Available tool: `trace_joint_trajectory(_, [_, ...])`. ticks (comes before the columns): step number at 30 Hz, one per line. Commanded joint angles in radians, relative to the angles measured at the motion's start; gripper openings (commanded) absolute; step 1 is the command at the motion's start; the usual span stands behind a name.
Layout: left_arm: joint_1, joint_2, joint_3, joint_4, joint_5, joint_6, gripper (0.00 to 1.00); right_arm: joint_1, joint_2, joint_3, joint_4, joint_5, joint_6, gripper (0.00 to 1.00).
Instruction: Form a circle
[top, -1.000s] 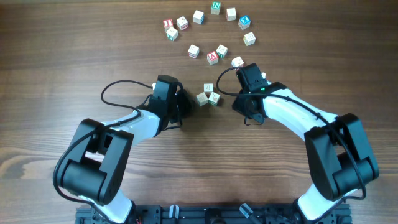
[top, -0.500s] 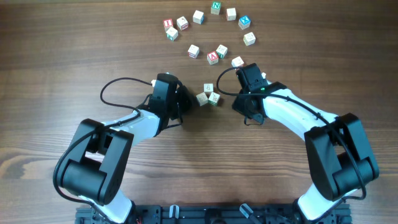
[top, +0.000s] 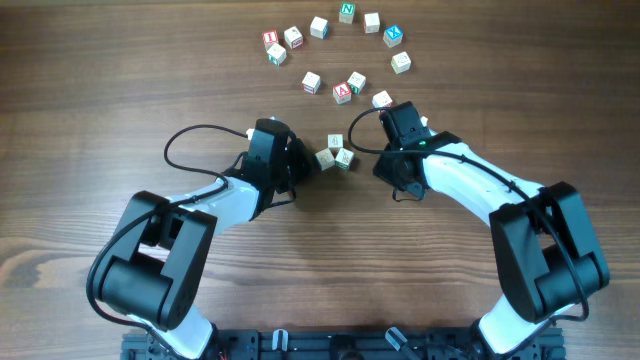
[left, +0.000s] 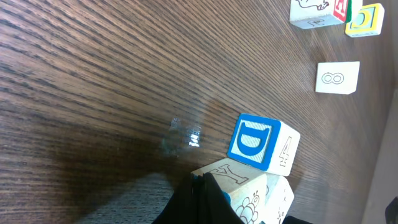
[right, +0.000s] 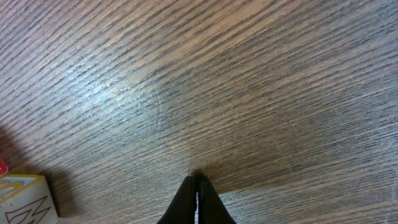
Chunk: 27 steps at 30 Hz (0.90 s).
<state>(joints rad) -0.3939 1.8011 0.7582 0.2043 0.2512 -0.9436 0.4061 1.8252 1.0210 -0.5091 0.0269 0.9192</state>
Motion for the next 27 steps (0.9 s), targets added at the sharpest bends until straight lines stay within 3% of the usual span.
trace_joint_trajectory(1, [-0.004,0.013,-0.008,0.006,-0.024,0.017,0.04,0.003,0.002,-0.002,0.003,-0.001,-0.003,0.05])
trace_joint_trajectory(27, [-0.004,0.013,-0.008,0.039,-0.036,0.017,0.04,0.003,0.002,-0.002,0.003,-0.002,-0.003,0.04])
